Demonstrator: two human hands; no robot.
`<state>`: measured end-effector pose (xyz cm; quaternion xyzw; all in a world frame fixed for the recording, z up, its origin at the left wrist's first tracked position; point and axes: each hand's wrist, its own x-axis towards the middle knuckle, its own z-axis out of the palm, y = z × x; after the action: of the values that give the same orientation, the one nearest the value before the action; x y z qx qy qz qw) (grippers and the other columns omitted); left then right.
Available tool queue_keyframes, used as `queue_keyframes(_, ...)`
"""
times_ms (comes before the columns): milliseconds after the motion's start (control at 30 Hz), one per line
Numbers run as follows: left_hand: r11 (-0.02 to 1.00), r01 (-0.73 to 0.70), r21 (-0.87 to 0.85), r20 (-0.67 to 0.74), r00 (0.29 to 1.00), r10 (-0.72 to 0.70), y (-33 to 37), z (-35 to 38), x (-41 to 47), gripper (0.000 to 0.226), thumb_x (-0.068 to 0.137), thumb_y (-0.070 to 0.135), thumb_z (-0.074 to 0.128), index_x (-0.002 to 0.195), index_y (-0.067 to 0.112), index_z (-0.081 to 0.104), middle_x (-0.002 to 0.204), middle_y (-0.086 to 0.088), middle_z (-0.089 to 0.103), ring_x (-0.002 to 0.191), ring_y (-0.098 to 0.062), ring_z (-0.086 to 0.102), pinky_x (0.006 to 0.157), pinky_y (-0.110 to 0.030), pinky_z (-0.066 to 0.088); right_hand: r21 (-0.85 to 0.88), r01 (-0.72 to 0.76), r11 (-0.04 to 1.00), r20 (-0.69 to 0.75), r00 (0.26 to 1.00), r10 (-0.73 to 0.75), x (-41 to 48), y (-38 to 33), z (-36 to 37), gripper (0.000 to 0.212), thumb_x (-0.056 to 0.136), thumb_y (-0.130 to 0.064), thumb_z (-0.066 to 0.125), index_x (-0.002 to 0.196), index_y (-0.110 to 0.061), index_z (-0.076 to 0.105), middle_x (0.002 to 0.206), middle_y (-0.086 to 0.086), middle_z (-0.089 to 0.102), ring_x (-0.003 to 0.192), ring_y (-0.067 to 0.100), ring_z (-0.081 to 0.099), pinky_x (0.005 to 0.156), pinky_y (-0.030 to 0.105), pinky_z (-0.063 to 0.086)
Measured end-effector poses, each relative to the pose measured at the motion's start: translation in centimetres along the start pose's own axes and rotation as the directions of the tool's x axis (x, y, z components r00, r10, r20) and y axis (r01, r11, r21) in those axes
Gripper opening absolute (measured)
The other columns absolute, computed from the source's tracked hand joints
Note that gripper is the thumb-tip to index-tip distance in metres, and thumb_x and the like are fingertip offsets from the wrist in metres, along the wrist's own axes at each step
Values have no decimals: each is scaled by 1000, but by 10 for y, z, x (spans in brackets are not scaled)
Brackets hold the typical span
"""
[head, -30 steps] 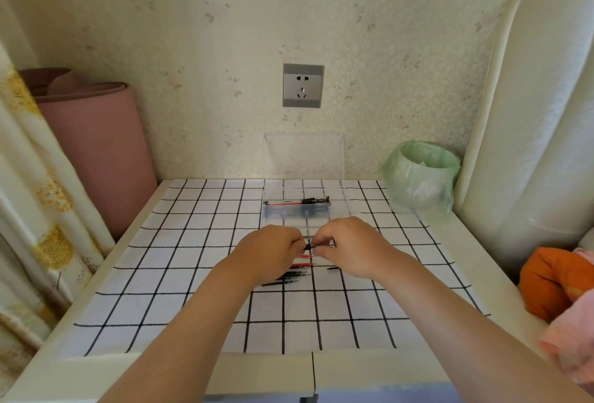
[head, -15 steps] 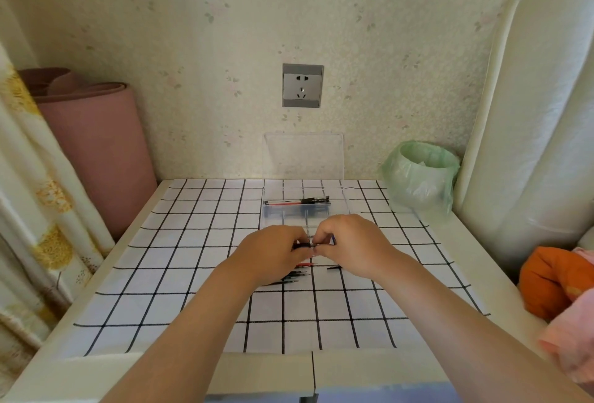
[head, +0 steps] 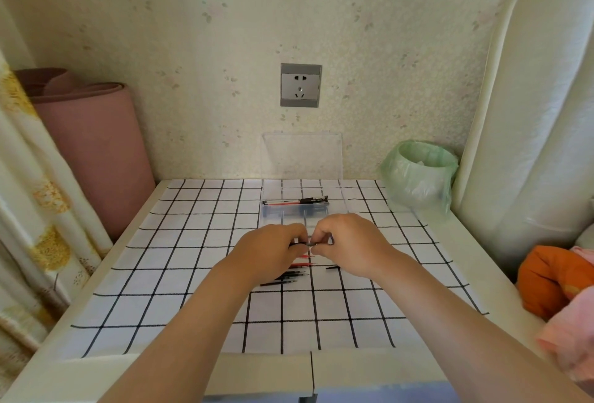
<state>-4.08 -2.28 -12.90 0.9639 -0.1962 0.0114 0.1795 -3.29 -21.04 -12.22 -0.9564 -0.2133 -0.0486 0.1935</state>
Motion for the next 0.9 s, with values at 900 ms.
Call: queue_keyframes(900,996,32,85,-137,990,-20,8,9,4,18,95,38,56,110,34,66,101,11,58,85,-12,59,67,-26,43,-11,-91,996,62,994,92,0,4,-2,9,90,-36,66,96,-32,71,98,-13,67,90,10,61,77,29,49)
